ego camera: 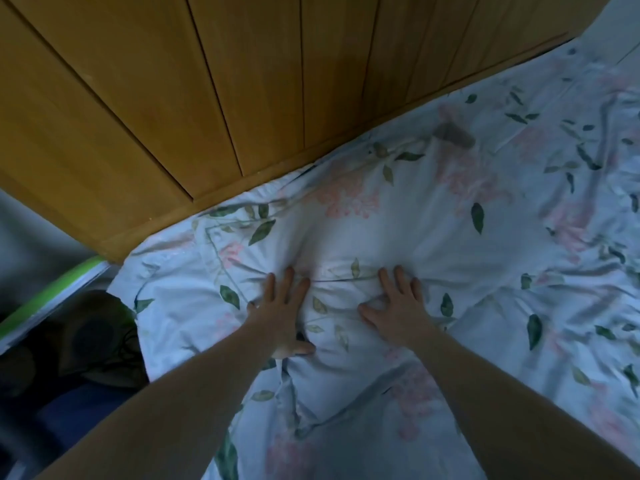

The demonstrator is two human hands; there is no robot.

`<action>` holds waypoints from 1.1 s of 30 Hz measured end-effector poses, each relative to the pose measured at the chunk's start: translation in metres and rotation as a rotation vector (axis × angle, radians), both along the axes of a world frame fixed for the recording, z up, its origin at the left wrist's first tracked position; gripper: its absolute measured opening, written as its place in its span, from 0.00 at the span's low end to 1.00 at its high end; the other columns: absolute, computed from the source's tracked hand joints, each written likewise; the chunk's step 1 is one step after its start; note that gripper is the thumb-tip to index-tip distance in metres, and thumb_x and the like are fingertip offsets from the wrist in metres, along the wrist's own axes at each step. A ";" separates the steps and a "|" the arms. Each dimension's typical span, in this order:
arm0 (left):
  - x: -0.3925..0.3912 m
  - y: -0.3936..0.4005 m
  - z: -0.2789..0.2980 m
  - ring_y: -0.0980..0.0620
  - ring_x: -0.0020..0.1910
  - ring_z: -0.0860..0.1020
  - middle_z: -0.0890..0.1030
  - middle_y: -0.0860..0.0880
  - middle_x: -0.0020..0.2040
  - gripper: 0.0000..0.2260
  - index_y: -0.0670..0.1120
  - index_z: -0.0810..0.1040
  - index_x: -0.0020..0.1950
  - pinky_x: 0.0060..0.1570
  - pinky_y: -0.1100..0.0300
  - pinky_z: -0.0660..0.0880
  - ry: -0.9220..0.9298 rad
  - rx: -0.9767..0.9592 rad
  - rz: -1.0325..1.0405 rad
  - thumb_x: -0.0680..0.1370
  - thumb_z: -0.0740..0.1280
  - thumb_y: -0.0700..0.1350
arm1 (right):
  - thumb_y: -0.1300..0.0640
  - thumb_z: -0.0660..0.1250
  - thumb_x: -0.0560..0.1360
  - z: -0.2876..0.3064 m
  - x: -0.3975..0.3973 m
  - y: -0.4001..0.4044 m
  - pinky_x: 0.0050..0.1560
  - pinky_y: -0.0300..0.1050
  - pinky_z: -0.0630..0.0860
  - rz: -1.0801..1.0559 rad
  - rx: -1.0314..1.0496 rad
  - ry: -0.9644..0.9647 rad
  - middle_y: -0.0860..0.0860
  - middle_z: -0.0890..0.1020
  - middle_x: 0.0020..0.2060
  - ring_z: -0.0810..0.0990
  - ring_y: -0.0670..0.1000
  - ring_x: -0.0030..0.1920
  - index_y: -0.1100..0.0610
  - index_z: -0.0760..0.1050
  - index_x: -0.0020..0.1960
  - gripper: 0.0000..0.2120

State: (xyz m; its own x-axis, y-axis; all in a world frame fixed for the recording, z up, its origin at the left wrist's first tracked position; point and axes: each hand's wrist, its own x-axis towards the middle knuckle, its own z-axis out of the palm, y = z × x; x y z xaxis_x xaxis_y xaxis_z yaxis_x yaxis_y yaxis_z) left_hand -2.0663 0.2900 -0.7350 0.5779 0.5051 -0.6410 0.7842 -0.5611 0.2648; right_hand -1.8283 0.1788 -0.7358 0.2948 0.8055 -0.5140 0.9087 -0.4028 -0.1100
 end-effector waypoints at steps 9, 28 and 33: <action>-0.001 -0.004 0.001 0.38 0.79 0.33 0.26 0.51 0.79 0.60 0.57 0.27 0.78 0.75 0.35 0.58 0.014 0.039 -0.002 0.67 0.70 0.72 | 0.25 0.52 0.75 0.005 -0.016 -0.005 0.78 0.73 0.48 -0.237 -0.038 0.097 0.51 0.36 0.82 0.37 0.64 0.82 0.44 0.37 0.83 0.45; -0.195 -0.290 0.172 0.48 0.82 0.50 0.48 0.52 0.83 0.30 0.54 0.56 0.82 0.78 0.52 0.55 -0.011 -0.063 0.378 0.82 0.63 0.57 | 0.44 0.64 0.81 0.215 -0.155 -0.257 0.78 0.51 0.62 0.005 -0.058 0.391 0.46 0.48 0.83 0.53 0.54 0.82 0.46 0.54 0.83 0.34; -0.212 -0.417 0.312 0.52 0.79 0.58 0.55 0.58 0.82 0.24 0.58 0.68 0.76 0.72 0.55 0.66 -0.237 0.007 0.478 0.81 0.66 0.54 | 0.45 0.66 0.80 0.333 -0.188 -0.385 0.73 0.50 0.68 -0.036 0.062 0.505 0.43 0.49 0.83 0.58 0.53 0.81 0.44 0.56 0.82 0.34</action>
